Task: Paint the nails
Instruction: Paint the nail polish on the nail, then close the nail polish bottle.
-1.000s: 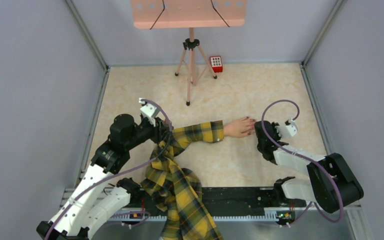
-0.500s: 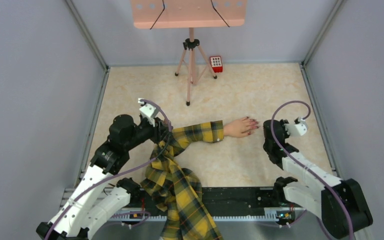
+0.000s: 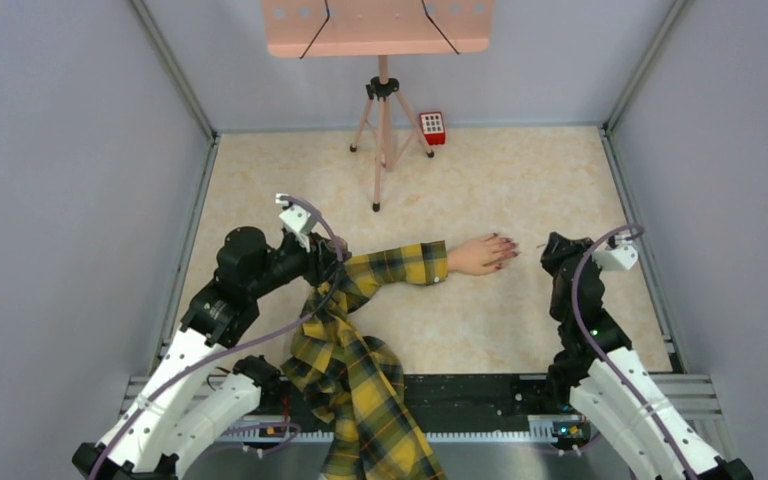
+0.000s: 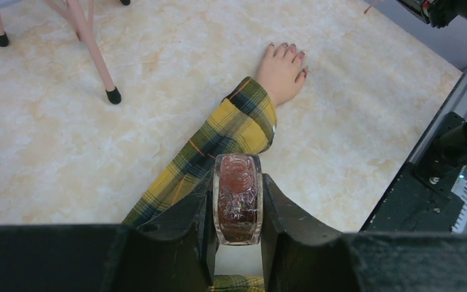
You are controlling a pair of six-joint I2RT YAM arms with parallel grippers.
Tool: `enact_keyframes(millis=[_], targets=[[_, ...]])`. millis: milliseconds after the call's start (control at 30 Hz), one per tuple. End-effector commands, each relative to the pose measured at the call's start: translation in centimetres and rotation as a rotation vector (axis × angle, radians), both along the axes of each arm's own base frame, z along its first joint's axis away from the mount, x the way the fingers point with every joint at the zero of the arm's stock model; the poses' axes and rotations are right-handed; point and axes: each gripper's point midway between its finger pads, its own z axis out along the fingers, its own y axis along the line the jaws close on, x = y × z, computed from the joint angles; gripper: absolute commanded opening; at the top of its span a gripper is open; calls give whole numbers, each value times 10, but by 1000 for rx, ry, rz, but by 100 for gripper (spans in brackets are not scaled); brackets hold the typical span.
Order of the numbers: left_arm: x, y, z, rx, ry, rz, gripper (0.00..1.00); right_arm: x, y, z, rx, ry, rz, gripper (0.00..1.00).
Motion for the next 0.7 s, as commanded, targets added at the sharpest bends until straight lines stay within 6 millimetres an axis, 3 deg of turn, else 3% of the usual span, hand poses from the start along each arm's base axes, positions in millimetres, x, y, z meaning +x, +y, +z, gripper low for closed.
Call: enact_keyframes(millis=[0,100,333,467,667], targets=[[0,-16,45,-101,-53,-68,0,-2,25,41,-79,-73,203,0],[-2,-25,53,-117,-35,-119,0,-4,50,62,-118,-141,364,0],[-22,-53,64,-142,18,-357,0,-27,134,110,-174,-364,854,0],[-51,-72,50,-139,77,-582,0,-54,174,137,-137,-524,1120,0],[-91,-92,23,-128,200,-838,0,-91,210,168,-119,-694,1365,0]])
